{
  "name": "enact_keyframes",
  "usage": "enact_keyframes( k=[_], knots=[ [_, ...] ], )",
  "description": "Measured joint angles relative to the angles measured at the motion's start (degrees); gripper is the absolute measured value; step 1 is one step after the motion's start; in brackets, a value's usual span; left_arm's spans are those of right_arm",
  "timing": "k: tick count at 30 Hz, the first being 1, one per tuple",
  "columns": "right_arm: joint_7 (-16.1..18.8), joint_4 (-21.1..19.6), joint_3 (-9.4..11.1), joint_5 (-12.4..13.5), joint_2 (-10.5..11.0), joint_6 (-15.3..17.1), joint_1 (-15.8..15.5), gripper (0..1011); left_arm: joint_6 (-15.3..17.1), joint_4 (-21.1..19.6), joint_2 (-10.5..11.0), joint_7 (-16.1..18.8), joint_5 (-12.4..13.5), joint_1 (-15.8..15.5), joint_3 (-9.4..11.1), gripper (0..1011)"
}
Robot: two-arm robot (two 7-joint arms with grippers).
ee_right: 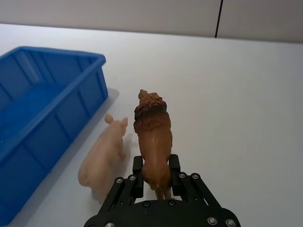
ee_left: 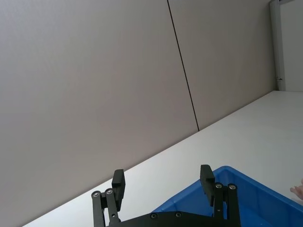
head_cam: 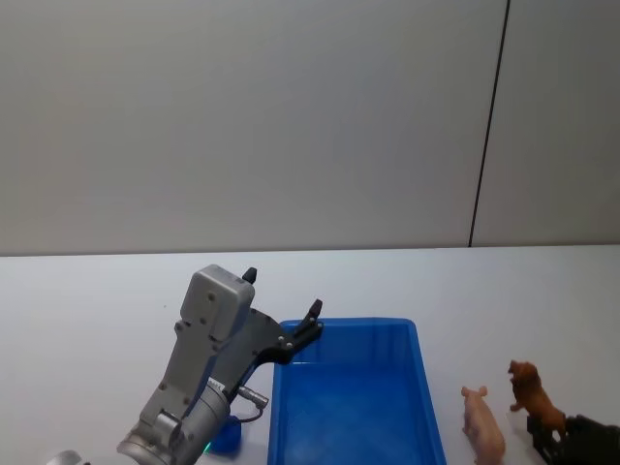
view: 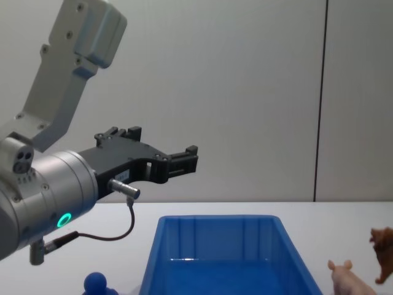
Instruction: Pick up the two dolls from the table and place them into the box.
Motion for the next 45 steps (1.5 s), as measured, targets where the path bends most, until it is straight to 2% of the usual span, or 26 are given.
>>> enact_keyframes(
  k=[11,15,23,28,38,40,43,44,45],
  knots=[
    [-0.94,-4.03,-0.03,-3.27,-0.07,-2.48,0.99,302,0.00,0.00,0.00,0.00,0.00,0.00,0.00,1001],
    [-0.12,-5.31,-0.27,-4.39,-0.48,-2.86,2.24,302,0.00,0.00,0.00,0.00,0.00,0.00,0.00,1001],
    [3.81,-6.11,-1.63,-6.54,-2.55,-2.17,6.12,302,0.00,0.00,0.00,0.00,0.00,0.00,0.00,1001],
    [6.39,-5.18,-2.82,-7.51,-4.30,-0.75,8.52,302,0.00,0.00,0.00,0.00,0.00,0.00,0.00,1001],
    [11.46,-0.33,-6.42,-9.42,-8.93,2.96,13.19,303,0.00,0.00,0.00,0.00,0.00,0.00,0.00,1001],
    [12.21,0.68,-7.01,-9.78,-9.67,3.43,13.81,335,0.00,0.00,0.00,0.00,0.00,0.00,0.00,1001],
    [13.00,1.83,-7.77,-10.23,-10.48,3.94,14.51,454,0.00,0.00,0.00,0.00,0.00,0.00,0.00,1001],
    [13.12,1.97,-7.86,-10.32,-10.58,4.01,14.59,454,0.00,0.00,0.00,0.00,0.00,0.00,0.00,1001],
    [13.23,2.24,-8.04,-10.40,-10.77,4.09,14.74,497,0.00,0.00,0.00,0.00,0.00,0.00,0.00,1002]
  ],
)
